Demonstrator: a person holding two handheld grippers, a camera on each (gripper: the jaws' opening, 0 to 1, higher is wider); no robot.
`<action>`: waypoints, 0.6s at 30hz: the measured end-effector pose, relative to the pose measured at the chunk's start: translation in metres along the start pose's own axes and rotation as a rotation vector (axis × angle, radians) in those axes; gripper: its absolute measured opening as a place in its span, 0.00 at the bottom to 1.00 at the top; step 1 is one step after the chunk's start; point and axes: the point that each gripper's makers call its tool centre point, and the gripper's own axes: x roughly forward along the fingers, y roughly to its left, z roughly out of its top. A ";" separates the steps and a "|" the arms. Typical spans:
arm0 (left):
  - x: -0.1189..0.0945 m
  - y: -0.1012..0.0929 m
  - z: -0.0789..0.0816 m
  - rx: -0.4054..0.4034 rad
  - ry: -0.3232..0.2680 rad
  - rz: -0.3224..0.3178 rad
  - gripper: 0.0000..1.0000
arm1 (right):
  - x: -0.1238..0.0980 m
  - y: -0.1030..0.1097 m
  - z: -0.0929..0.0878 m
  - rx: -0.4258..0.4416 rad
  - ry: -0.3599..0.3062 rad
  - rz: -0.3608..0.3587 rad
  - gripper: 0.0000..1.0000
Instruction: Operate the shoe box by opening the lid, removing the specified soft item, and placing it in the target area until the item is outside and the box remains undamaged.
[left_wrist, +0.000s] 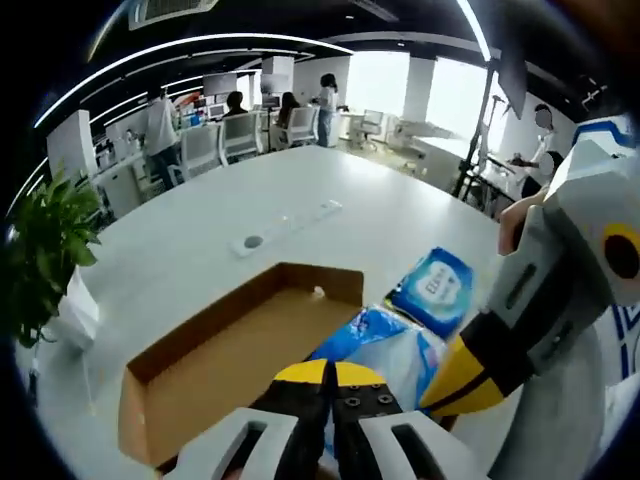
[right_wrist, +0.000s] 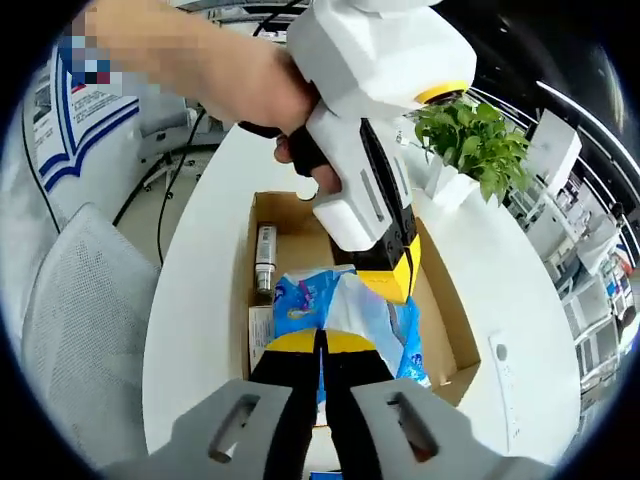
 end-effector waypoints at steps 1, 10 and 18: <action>0.000 -0.001 0.002 0.003 -0.002 0.001 0.00 | -0.004 0.001 0.001 -0.001 -0.002 -0.001 0.00; -0.005 -0.022 0.024 0.029 -0.013 0.006 0.00 | -0.032 0.000 -0.002 -0.013 -0.010 -0.030 0.00; 0.005 -0.040 0.041 0.057 -0.014 -0.008 0.00 | -0.055 -0.001 -0.019 -0.008 -0.005 -0.061 0.00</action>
